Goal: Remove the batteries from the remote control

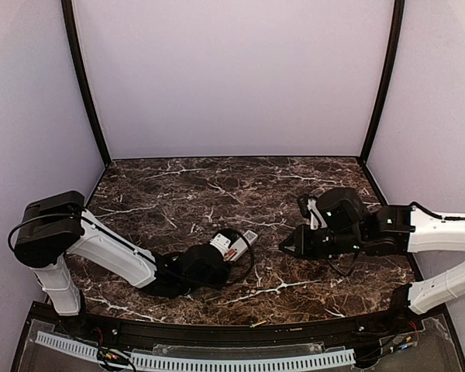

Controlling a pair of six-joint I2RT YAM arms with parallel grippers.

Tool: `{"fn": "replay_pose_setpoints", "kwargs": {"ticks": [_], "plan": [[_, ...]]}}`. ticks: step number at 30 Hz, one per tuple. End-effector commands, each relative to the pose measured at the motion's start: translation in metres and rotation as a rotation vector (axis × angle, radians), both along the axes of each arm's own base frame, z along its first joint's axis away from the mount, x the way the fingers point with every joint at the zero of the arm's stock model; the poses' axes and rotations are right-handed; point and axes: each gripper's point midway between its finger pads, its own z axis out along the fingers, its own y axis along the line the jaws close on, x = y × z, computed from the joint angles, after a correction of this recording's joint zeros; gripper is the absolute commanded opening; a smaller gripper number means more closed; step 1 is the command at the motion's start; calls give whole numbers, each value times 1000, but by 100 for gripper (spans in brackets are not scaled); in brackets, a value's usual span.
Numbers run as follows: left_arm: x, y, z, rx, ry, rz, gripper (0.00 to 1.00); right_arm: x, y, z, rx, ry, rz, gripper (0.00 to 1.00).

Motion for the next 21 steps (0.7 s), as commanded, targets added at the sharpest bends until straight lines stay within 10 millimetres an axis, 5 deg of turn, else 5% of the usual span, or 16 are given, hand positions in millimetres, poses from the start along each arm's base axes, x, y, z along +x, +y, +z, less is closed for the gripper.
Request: {"fn": "replay_pose_setpoints", "kwargs": {"ticks": [1, 8, 15, 21], "plan": [[6, 18, -11, 2, 96, 227, 0, 2, -8, -4, -6, 0, -33, 0], [-1, 10, -34, -4, 189, 268, 5, 2, -5, -8, -19, 13, -28, 0], [-7, -2, -40, -14, 233, 214, 34, 3, -4, -12, -28, 20, -32, 0], [-13, -14, -37, -23, 263, 158, 48, 4, -1, -14, -38, 27, -31, 0]]}}
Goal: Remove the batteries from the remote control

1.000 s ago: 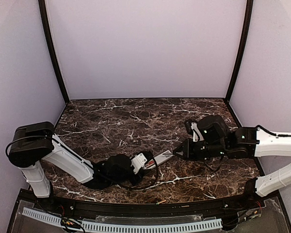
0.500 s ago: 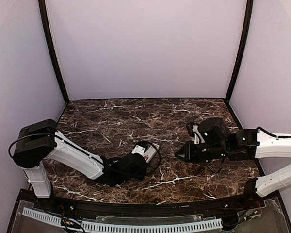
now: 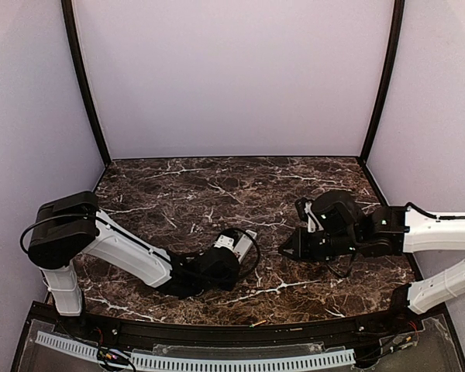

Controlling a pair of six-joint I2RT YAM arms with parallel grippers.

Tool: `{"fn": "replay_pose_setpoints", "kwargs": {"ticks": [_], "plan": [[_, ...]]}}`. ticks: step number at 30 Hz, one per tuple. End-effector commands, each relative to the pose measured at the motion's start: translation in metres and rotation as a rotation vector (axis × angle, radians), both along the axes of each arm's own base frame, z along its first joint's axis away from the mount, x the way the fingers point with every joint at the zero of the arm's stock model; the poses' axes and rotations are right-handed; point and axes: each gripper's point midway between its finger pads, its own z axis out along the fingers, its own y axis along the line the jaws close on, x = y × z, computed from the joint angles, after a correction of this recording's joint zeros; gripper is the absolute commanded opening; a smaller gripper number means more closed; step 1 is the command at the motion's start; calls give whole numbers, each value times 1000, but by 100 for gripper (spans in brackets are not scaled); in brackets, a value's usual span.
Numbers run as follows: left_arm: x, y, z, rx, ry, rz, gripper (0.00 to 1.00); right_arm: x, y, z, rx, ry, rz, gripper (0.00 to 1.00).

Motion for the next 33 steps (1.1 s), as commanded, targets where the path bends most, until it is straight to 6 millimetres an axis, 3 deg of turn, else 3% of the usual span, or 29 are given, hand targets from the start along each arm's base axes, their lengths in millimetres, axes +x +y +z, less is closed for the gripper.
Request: {"fn": "replay_pose_setpoints", "kwargs": {"ticks": [1, 5, 10, 16, 25, 33], "plan": [[-14, -6, -13, 35, 78, -72, 50, 5, 0, -1, -9, 1, -20, 0], [-20, -16, -11, 26, 101, -119, 57, 6, 1, -1, -11, 1, -18, 0], [-25, -27, -5, 23, 132, -169, 58, 5, 0, 0, -10, 2, -23, 0], [-25, -25, 4, 45, 115, -192, 57, 6, -5, 1, -18, -6, -17, 0], [-23, 5, 35, 77, 64, -302, 54, 10, -4, 5, -18, -26, 114, 0], [-11, 39, 40, 14, 74, -385, 54, 17, 16, 10, -15, -16, 218, 0]]}}
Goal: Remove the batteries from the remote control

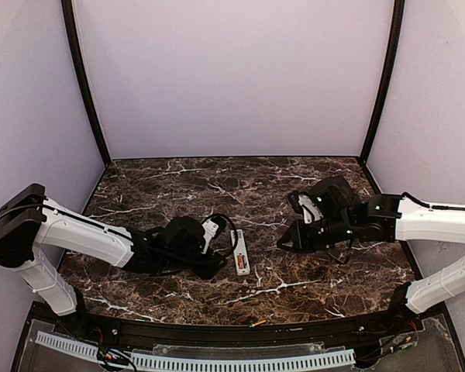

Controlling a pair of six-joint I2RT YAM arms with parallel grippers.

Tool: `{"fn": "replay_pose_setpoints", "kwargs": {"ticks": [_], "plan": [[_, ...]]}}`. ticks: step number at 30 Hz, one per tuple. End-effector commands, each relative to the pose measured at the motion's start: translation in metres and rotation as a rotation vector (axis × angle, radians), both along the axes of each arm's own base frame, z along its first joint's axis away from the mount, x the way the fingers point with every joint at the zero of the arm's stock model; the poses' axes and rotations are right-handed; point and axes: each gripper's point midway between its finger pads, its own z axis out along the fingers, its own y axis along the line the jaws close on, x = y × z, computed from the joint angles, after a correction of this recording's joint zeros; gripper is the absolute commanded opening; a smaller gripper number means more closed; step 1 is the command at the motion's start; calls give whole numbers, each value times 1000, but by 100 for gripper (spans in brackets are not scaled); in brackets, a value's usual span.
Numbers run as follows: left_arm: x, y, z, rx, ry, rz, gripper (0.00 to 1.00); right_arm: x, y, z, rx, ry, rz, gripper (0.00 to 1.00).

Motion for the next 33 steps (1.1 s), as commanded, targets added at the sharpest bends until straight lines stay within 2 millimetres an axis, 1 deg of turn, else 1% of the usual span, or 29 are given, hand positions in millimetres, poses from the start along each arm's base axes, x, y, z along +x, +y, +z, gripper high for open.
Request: {"fn": "replay_pose_setpoints", "kwargs": {"ticks": [1, 4, 8, 11, 15, 19, 25, 28, 33], "plan": [[-4, 11, -6, 13, -1, -113, 54, 1, 21, 12, 27, -6, 104, 0], [-1, 7, -6, 38, -41, -191, 54, 2, 31, 10, 26, 14, 138, 0], [-5, -7, -7, -8, -51, -283, 52, 3, 41, 4, 12, 31, 174, 0], [0, -18, -11, -31, -57, -313, 49, 6, 44, -1, 2, 38, 183, 0], [9, -28, -19, -17, -54, -333, 46, 10, 47, -10, -10, 63, 195, 0], [15, -27, -26, -16, -42, -320, 41, 14, 52, -20, -12, 89, 207, 0], [16, -26, -32, -11, -54, -331, 36, 22, 58, -33, -17, 113, 211, 0], [18, -26, -36, -1, -66, -343, 34, 29, 60, -38, -20, 121, 208, 0], [17, -27, -41, -1, -55, -354, 34, 33, 65, -45, -16, 136, 211, 0]]}}
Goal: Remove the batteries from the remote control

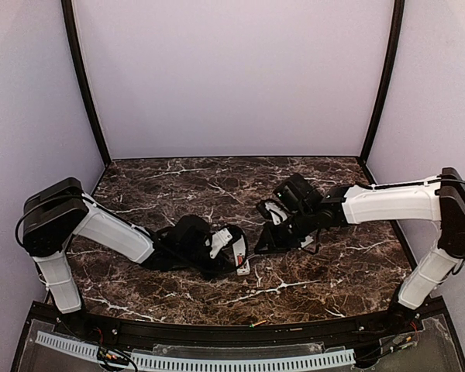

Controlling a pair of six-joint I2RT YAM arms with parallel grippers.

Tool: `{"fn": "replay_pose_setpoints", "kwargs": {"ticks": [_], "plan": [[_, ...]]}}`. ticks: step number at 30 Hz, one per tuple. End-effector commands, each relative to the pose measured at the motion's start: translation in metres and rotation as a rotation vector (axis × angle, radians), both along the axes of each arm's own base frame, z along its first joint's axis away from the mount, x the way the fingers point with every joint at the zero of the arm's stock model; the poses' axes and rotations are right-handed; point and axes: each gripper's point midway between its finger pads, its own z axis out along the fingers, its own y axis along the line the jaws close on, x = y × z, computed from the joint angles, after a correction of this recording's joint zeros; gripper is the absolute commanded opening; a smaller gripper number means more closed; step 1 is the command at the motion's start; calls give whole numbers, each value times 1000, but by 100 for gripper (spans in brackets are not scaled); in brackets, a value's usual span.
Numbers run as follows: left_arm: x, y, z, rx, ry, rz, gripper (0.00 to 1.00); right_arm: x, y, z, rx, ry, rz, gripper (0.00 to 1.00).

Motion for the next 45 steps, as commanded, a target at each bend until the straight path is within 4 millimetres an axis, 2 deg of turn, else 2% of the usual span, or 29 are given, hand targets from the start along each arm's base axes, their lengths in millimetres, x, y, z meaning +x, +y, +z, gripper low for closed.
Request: {"fn": "replay_pose_setpoints", "kwargs": {"ticks": [1, 15, 26, 45], "plan": [[2, -5, 0, -14, -6, -26, 33, 11, 12, 7, 45, -20, 14, 0], [4, -6, -6, -9, 5, -25, 33, 9, 7, -6, 20, 8, 6, 0], [5, -5, -7, 0, 2, -27, 32, 14, -4, 4, 13, -1, -51, 0], [5, -6, -5, 0, 1, -31, 32, 9, -3, -12, -16, 42, -29, 0]]}}
